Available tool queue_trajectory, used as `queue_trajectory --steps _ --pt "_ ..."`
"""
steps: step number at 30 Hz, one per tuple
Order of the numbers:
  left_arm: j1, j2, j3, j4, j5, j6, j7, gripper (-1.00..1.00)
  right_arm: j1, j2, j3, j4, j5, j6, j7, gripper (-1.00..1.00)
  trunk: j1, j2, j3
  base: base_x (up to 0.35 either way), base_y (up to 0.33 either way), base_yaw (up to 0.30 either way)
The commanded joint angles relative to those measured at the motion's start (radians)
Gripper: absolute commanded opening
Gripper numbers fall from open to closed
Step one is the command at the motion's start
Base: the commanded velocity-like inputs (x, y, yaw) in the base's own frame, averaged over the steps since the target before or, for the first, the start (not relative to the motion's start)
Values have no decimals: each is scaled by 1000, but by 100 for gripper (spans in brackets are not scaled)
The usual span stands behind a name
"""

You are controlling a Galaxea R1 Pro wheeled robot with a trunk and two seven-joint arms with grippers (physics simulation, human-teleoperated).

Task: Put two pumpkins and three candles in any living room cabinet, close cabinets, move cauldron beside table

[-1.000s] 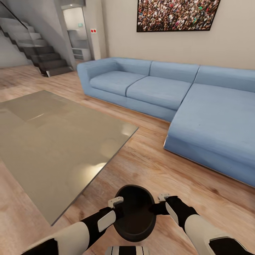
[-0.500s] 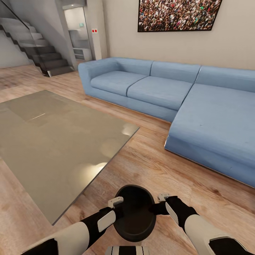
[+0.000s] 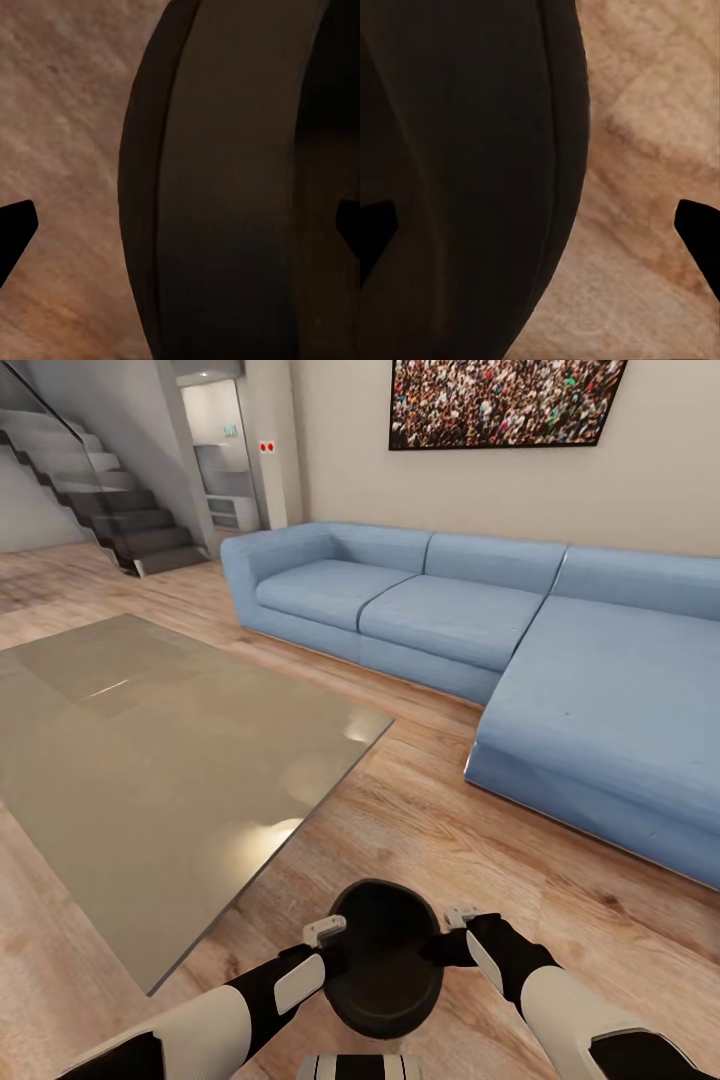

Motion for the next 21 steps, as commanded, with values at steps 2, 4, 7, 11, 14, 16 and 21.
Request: queue_trajectory --steps 2,4,7,11,14,16,21 --pt "0 0 -1 -3 0 -1 0 100 0 0 0 0 0 0 0 100 0 0 0 0 0 0" --pt "0 1 -1 -4 0 -2 0 100 0 0 0 -1 0 0 0 100 0 0 0 0 0 0" --pt "0 1 0 -4 0 -2 0 100 0 0 0 -1 0 0 0 100 0 0 0 0 0 0" --pt "0 0 0 -5 0 -2 0 100 0 0 0 -1 0 0 0 100 0 0 4 0 0 0" --pt "0 -1 -1 -5 -2 -1 0 100 0 -1 0 -1 0 0 0 100 -2 1 15 0 0 0" --pt "0 -1 0 -5 -2 -1 0 100 0 -1 0 -1 0 0 0 100 -3 1 23 0 0 0" --pt "0 -1 0 -6 -2 0 0 100 0 0 0 -1 0 0 0 100 -7 6 42 0 0 0"
